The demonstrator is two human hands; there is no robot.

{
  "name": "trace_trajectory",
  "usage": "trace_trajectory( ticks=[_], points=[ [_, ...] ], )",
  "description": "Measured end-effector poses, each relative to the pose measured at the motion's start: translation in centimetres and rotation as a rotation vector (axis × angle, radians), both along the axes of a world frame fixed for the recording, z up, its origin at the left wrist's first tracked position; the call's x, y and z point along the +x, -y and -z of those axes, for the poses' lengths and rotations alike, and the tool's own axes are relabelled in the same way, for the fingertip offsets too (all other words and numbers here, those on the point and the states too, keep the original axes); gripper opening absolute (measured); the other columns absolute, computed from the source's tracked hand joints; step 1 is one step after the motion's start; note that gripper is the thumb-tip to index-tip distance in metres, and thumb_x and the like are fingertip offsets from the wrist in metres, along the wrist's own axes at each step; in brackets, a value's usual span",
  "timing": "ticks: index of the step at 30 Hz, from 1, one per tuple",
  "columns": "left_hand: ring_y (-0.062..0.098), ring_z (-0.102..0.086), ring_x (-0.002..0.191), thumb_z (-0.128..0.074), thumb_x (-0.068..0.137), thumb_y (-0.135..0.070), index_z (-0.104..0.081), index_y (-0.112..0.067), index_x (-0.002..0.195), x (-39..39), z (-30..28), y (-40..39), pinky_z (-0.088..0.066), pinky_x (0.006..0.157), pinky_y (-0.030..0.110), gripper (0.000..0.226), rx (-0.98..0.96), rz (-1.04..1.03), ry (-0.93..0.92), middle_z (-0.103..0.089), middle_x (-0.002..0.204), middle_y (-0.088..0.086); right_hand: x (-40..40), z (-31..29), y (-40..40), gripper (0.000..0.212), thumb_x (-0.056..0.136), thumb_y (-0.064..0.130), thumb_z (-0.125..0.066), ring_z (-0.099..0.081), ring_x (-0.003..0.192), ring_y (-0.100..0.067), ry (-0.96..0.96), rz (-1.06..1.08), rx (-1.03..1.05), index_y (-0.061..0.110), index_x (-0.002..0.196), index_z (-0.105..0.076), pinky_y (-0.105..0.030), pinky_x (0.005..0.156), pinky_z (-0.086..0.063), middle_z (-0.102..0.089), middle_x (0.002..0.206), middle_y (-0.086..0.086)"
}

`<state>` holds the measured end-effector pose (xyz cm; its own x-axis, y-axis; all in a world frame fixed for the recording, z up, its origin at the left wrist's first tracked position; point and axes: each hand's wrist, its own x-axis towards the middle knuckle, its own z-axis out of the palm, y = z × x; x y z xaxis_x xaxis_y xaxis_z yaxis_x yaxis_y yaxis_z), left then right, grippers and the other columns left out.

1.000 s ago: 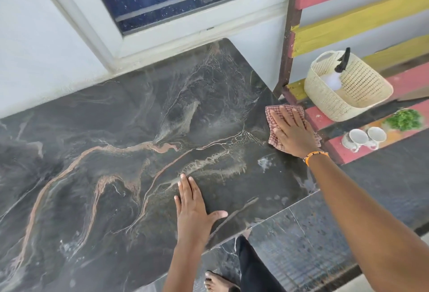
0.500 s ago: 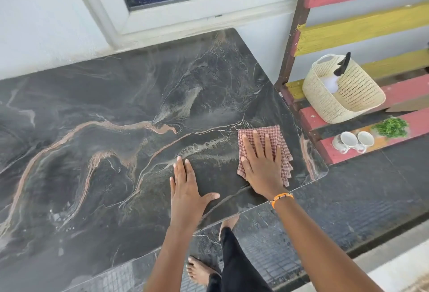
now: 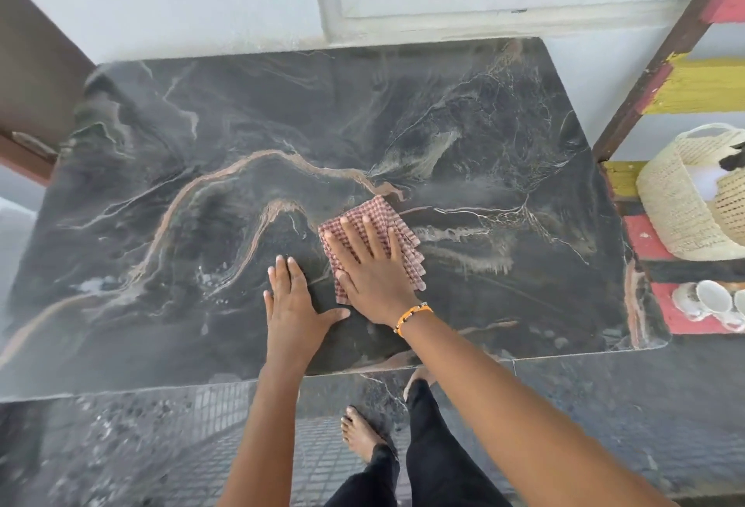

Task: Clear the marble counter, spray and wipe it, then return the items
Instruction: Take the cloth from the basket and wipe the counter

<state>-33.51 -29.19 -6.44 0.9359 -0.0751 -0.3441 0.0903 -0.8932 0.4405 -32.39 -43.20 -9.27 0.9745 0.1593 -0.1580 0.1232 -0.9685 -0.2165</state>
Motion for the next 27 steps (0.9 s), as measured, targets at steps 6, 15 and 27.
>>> trace_trajectory(
  ticks=[6,15,27],
  points=[
    [0.026,0.017,0.144,-0.073,0.071,-0.048,0.008,-0.005,0.147,-0.2,-0.5,-2.4,0.003,0.117,0.043,0.119,-0.011,-0.016,-0.082,0.016,0.157,0.010,-2.8,0.5,2.2,0.056,0.097,0.039,-0.023,-0.003,0.147,-0.026,0.050,-0.130,-0.086,0.036,0.148,0.000,-0.051,0.116,0.000,-0.005,0.160,0.005],
    [0.025,0.019,0.144,-0.072,0.076,-0.039,0.010,-0.006,0.147,-0.9,-0.6,-7.4,0.005,0.117,0.041,0.113,-0.009,-0.023,-0.040,0.017,0.157,0.010,-6.6,0.6,-6.6,0.060,0.094,0.034,-0.037,-0.007,0.145,-0.037,0.024,0.573,0.017,0.025,0.149,-0.014,-0.060,0.112,-0.008,-0.013,0.159,-0.006],
    [0.023,0.017,0.144,-0.070,0.078,-0.036,0.009,-0.006,0.147,5.5,-0.2,-10.1,0.004,0.117,0.038,0.109,-0.050,-0.048,-0.044,0.017,0.157,0.009,7.3,0.4,-11.5,0.061,0.094,0.035,-0.031,-0.004,0.144,-0.039,0.015,0.603,0.039,0.020,0.150,-0.010,-0.062,0.111,-0.002,-0.008,0.159,-0.011]
  ],
)
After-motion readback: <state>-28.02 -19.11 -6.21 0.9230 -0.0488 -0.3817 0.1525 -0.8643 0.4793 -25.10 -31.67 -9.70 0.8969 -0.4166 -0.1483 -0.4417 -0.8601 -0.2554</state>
